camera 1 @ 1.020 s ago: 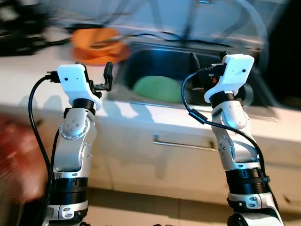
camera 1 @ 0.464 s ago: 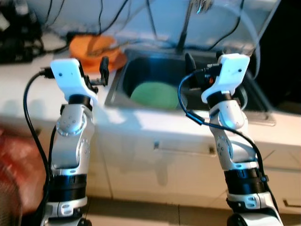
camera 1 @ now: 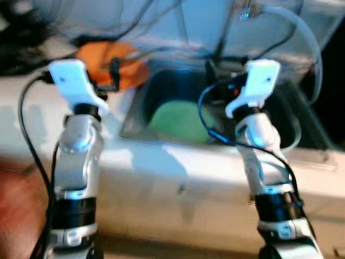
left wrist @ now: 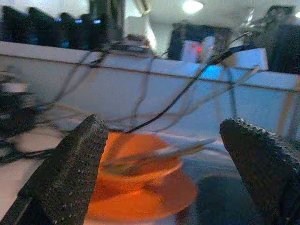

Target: Kitchen organization

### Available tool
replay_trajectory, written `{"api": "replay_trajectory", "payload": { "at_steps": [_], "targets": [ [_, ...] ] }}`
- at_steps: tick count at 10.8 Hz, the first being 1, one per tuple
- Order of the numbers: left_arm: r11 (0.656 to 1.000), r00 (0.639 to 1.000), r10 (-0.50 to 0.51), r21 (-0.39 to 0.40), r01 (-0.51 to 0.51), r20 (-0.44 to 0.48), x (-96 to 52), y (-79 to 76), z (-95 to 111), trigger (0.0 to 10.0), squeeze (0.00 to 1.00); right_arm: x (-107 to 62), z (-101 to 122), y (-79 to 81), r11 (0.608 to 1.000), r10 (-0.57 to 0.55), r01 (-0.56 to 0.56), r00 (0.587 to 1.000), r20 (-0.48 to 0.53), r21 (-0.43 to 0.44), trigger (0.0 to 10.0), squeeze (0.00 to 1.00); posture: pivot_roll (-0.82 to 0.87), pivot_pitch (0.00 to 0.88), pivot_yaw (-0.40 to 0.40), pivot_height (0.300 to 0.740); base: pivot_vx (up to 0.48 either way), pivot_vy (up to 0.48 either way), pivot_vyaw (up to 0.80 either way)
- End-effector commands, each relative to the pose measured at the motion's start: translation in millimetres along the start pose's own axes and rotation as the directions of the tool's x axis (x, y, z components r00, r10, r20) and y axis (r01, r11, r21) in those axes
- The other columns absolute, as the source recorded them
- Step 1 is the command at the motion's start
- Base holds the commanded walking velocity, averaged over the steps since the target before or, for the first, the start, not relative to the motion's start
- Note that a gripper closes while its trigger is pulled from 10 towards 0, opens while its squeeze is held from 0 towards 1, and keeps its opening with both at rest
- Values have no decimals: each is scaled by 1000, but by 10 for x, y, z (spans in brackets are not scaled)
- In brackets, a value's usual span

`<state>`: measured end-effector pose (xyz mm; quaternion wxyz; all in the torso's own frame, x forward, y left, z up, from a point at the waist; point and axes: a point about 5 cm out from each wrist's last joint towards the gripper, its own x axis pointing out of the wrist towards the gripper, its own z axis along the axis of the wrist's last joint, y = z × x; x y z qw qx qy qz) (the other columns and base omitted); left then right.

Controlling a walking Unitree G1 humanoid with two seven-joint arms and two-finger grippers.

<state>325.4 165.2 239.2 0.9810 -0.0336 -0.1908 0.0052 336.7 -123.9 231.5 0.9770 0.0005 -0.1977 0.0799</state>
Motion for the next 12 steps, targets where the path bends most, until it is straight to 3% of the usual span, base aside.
{"api": "replay_trajectory", "payload": {
  "at_steps": [1, 8, 12],
  "targets": [
    [1000, 1000, -20, 6, 20, 5, 9, -60, 30, 10000, 0, 20, 51, -30, 1000, -12, 12, 1000, 17, -7, 10000, 0, -14, 26, -64, 740, 307, 0, 0],
    [1000, 1000, -4, -3, 4, -5, 1, -63, 23, 10000, 0, 28, 55, 7, 1000, -3, 3, 1000, 17, -9, 10000, 0, -14, 30, -66, 740, 0, 0, 0],
    [998, 990, 44, 38, -40, -132, 60, 96, -149, 10000, 0, 44, -52, -10, 998, -22, 27, 996, -81, 63, 10000, 0, -10, 34, -66, 740, 0, 0, 0]
  ]
}}
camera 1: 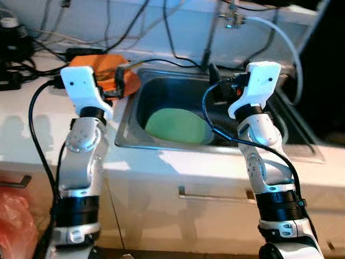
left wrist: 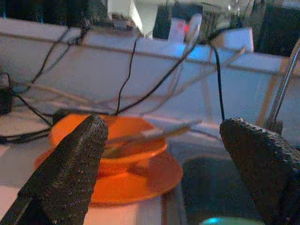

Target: Kitchen organization

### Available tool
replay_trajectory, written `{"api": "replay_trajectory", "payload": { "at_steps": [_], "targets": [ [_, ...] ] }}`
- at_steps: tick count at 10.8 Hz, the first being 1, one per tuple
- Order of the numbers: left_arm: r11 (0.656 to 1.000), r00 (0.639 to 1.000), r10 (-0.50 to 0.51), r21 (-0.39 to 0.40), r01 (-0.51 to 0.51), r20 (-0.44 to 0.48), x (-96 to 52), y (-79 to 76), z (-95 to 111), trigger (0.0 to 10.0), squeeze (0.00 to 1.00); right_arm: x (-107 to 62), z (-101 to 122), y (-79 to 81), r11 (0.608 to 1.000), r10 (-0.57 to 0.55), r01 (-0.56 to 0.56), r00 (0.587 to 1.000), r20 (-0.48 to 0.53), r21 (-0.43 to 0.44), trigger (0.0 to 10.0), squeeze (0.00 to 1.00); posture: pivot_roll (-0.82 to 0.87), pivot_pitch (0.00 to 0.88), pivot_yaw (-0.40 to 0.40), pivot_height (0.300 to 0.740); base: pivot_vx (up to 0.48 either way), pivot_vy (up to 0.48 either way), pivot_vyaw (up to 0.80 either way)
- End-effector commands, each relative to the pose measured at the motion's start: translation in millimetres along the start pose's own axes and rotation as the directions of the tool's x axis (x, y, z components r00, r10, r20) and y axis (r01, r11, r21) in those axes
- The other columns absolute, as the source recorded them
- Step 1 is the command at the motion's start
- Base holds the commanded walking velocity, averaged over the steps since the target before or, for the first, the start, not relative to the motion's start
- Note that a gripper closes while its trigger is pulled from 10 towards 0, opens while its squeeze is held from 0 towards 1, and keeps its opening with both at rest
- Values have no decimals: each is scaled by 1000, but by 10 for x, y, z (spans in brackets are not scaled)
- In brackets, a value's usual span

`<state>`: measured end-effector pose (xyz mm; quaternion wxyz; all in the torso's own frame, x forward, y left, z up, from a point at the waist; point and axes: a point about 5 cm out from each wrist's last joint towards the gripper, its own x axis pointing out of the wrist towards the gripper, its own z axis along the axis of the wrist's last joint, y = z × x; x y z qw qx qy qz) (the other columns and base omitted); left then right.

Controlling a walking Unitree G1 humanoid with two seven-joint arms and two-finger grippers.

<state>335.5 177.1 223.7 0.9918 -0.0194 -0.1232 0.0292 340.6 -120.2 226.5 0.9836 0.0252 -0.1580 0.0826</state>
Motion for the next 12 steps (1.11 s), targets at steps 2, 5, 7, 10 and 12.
{"api": "replay_trajectory", "payload": {
  "at_steps": [2, 5, 7, 10, 12],
  "targets": [
    [997, 996, 76, 7, -75, -51, 91, 137, -15, 10000, 0, 20, 11, -22, 999, -1, 1, 1000, -20, 33, 10000, 0, -12, 43, -65, 740, 0, 0, 0],
    [981, 977, 175, -65, -184, -123, 179, 335, -80, 10000, 0, -5, 25, 18, 998, 23, -22, 999, -28, 52, 10000, 0, -21, 52, -58, 740, 0, 0, 0],
    [981, 978, 168, -74, -178, -126, 187, 332, -88, 10000, 0, -42, -6, 31, 998, 23, -21, 999, -41, 53, 10000, 0, -26, 55, -52, 740, 0, 0, 0],
    [970, 966, 175, -134, -202, -189, 214, 337, -189, 10000, 0, -56, 5, 59, 998, 34, -32, 998, -44, 52, 10000, 0, -31, 67, -52, 740, 0, 0, 0],
    [958, 958, 193, -171, -230, -212, 232, 377, -223, 10000, 0, -77, 22, 62, 998, 42, -39, 998, -42, 53, 10000, 0, -34, 76, -48, 740, 0, 0, 0]
  ]
}}
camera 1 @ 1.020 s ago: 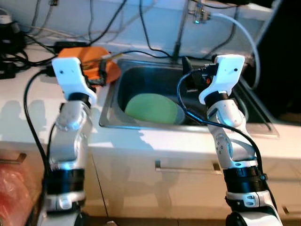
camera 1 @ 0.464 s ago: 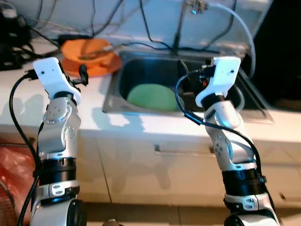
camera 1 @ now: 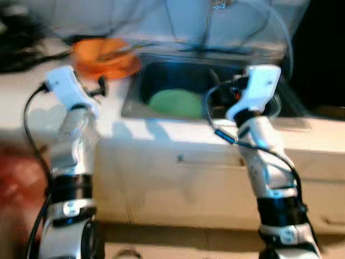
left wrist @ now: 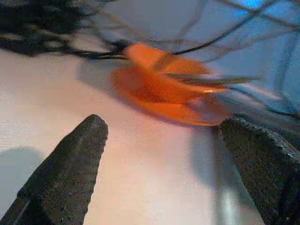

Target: Kitchen organization

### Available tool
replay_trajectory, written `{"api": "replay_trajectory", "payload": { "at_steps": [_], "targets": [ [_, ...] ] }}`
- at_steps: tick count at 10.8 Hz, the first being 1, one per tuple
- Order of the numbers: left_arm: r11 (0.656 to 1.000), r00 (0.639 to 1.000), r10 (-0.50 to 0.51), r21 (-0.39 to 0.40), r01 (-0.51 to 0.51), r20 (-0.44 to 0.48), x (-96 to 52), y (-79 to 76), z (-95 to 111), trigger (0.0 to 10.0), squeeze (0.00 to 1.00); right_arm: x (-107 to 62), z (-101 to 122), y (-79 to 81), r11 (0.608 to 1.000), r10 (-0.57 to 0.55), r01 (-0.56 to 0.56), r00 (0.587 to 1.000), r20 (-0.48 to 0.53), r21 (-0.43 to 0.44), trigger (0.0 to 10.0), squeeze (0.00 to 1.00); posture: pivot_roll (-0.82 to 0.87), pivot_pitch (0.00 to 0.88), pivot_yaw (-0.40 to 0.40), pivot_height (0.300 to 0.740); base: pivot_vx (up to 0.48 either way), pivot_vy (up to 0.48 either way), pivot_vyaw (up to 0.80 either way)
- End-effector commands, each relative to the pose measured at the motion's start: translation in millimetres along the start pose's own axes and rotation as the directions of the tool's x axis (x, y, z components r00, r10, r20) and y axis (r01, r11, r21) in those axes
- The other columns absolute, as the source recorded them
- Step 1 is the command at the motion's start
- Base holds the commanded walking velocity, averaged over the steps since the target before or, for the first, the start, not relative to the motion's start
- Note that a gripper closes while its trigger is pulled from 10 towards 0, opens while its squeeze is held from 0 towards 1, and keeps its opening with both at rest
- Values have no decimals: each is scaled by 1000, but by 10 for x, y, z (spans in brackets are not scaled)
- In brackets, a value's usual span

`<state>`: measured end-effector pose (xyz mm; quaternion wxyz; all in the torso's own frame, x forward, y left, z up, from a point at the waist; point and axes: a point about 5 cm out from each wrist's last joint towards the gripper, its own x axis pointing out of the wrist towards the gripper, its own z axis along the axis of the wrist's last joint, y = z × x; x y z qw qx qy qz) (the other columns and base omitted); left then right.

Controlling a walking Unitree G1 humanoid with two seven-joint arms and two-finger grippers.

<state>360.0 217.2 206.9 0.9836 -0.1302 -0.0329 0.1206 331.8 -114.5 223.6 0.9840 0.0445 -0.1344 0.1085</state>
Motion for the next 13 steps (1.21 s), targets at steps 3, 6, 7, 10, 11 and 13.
{"api": "replay_trajectory", "payload": {
  "at_steps": [3, 6, 7, 10, 11, 13],
  "targets": [
    [1000, 1000, -14, -14, 14, 3, 0, -61, 8, 10000, 0, -25, 30, -10, 1000, -19, 19, 1000, 6, 4, 10000, 0, -35, 96, -40, 740, 0, 0, 0],
    [999, 999, -30, -22, 31, 23, -55, -99, 0, 10000, 0, -23, 27, -31, 999, -34, 34, 999, 2, 3, 10000, 0, -35, 97, -42, 740, 0, 0, -267],
    [999, 999, -41, -25, 42, 35, -68, -121, 8, 10000, 0, -19, 31, -32, 1000, -32, 32, 999, 7, -1, 10000, 0, -33, 94, -43, 740, 0, 0, 0],
    [999, 997, -49, -21, 50, 57, -90, -154, 54, 10000, 0, -10, 62, -11, 1000, -23, 23, 999, 24, -14, 10000, 0, -28, 90, -42, 740, 0, -432, 0],
    [999, 997, -49, -19, 51, 59, -92, -155, 57, 10000, 0, -11, 65, -11, 1000, -22, 23, 999, 27, -13, 10000, 0, -28, 89, -42, 740, 0, -442, 0],
    [999, 997, -49, -13, 50, 61, -101, -156, 55, 10000, 0, -9, 76, -14, 1000, -22, 23, 999, 32, -12, 10000, 0, -28, 89, -46, 740, 0, -471, 0]
  ]
}}
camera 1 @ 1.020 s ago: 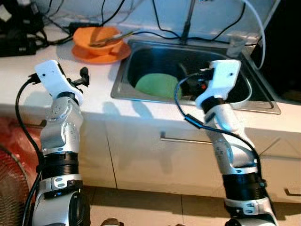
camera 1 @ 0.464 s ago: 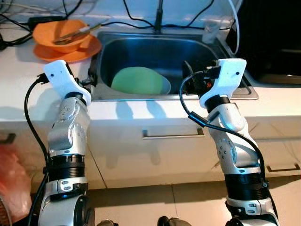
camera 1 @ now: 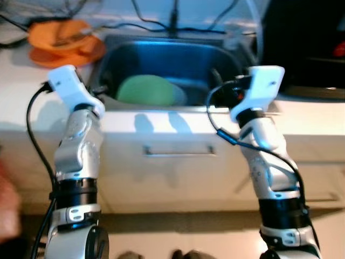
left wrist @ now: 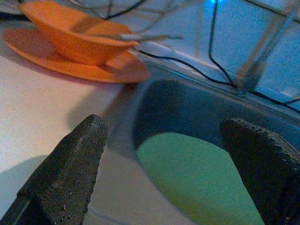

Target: Kitchen organization

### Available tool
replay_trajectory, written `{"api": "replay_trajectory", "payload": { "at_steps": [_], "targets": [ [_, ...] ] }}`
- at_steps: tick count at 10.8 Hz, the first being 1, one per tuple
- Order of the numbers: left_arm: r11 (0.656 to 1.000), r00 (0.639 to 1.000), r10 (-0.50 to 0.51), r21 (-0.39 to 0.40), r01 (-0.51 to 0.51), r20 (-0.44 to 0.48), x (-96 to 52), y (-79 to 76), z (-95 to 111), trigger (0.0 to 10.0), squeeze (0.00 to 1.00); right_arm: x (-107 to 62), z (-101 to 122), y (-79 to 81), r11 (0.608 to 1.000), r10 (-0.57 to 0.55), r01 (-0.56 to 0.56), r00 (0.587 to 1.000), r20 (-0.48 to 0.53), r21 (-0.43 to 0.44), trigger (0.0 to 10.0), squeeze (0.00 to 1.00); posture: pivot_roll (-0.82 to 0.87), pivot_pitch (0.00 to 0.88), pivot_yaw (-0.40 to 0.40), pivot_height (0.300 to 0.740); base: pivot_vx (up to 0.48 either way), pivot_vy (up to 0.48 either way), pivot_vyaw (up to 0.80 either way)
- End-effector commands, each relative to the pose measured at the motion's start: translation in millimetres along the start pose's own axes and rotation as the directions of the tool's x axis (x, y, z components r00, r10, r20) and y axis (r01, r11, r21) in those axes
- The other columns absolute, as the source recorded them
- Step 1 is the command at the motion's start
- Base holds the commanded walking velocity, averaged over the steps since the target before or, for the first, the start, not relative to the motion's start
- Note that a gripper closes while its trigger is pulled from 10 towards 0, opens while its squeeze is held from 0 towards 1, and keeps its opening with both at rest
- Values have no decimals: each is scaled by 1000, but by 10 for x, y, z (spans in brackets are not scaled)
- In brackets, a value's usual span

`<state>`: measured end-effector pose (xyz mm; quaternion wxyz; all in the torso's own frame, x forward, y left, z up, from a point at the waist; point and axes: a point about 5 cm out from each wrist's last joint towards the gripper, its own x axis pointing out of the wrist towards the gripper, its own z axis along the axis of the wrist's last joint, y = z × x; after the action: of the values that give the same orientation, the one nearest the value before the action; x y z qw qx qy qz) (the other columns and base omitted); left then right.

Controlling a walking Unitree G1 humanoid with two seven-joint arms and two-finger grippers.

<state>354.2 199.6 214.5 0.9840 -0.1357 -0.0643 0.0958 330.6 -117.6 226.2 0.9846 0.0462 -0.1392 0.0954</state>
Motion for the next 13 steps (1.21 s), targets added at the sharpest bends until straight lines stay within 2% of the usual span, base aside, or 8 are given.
{"api": "replay_trajectory", "payload": {
  "at_steps": [1, 5, 7, 13],
  "targets": [
    [1000, 1000, 10, 1, -10, 6, -14, 13, 18, 10000, 0, 6, 51, 11, 1000, 5, -5, 1000, 24, -14, 10000, 0, -28, 89, -49, 740, 0, -472, 0],
    [999, 999, 25, -27, -24, 48, -31, 39, 83, 10000, 0, 16, 60, 23, 999, 20, -19, 999, 33, -38, 10000, 0, -27, 84, -53, 740, 0, 0, 0],
    [1000, 998, 5, -15, -4, 69, -34, -1, 119, 10000, 0, 22, 75, 35, 999, 30, -28, 999, 44, -46, 10000, 0, -27, 83, -56, 740, 0, 0, 625],
    [1000, 999, -7, -19, 8, 54, -34, -22, 88, 10000, 0, 27, 70, 32, 999, 26, -24, 999, 47, -43, 10000, 0, -27, 78, -57, 740, 0, 452, 0]
  ]
}}
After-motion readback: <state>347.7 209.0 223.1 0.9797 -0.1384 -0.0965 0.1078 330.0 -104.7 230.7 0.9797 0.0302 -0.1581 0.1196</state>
